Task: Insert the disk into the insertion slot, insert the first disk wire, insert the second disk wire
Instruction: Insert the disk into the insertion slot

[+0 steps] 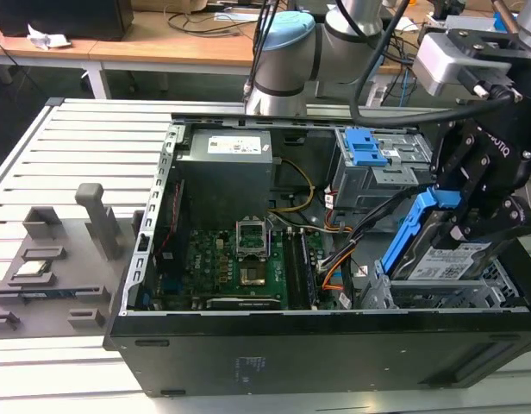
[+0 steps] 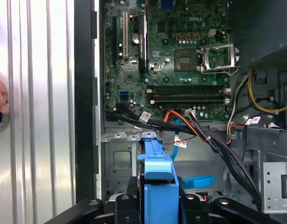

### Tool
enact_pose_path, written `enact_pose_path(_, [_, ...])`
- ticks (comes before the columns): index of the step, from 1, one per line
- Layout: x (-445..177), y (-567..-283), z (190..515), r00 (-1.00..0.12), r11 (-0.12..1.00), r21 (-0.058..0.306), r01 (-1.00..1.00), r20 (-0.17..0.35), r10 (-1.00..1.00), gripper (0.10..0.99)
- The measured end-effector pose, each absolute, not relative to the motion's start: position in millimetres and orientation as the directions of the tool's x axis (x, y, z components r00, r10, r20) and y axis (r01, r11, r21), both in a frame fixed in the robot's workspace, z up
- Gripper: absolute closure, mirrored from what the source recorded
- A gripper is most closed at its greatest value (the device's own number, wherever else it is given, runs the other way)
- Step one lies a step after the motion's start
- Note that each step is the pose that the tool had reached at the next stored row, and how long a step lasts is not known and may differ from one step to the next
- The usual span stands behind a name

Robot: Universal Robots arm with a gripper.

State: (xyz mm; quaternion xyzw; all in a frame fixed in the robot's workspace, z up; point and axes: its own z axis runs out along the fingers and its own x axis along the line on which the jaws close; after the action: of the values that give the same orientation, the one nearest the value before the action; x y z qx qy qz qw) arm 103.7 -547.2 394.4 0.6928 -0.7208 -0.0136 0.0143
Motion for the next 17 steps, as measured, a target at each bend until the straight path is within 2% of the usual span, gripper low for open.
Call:
enact_pose_path(9, [103.6, -547.2, 393.0, -0.040, 0.040, 0.040, -0.998, 0.002, -0.999, 0.710])
enact_pose_path(10, [103.7, -547.2, 393.0, -0.040, 0.040, 0.039, -0.998, 0.002, -0.999, 0.647])
enact_pose_path(13, [103.7, -547.2, 392.9, -0.040, 0.040, 0.039, -0.998, 0.002, -0.999, 0.659])
enact_pose_path(15, [103.7, -547.2, 393.0, -0.040, 0.040, 0.039, -0.998, 0.002, -0.999, 0.792])
enact_pose_path(16, [103.7, -547.2, 393.0, -0.040, 0.040, 0.039, -0.998, 0.002, -0.999, 0.792])
enact_pose_path(17, [103.7, -547.2, 393.0, -0.040, 0.040, 0.039, -0.998, 0.002, -0.999, 0.914])
